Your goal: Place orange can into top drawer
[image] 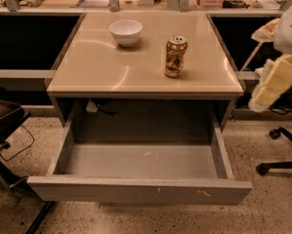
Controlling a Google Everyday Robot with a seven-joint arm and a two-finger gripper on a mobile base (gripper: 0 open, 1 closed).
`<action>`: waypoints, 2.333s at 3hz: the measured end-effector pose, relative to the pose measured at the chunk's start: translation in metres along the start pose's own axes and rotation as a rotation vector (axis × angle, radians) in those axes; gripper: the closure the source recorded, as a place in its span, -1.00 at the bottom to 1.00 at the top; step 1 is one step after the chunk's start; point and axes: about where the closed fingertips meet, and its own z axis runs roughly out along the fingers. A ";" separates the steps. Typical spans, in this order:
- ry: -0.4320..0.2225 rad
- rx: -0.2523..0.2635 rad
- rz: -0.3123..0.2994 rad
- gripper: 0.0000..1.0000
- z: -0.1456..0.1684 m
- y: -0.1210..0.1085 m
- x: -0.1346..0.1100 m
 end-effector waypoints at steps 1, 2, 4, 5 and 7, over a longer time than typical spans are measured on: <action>-0.161 -0.065 0.054 -1.00 0.045 -0.035 -0.001; -0.161 -0.065 0.054 -1.00 0.045 -0.035 -0.001; -0.499 -0.262 -0.011 -1.00 0.083 -0.072 -0.059; -0.690 -0.302 -0.022 -1.00 0.085 -0.100 -0.102; -0.723 -0.264 -0.030 -1.00 0.072 -0.111 -0.107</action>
Offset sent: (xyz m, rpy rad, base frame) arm 0.0348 -0.0005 -0.0199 0.1345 0.0072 0.0062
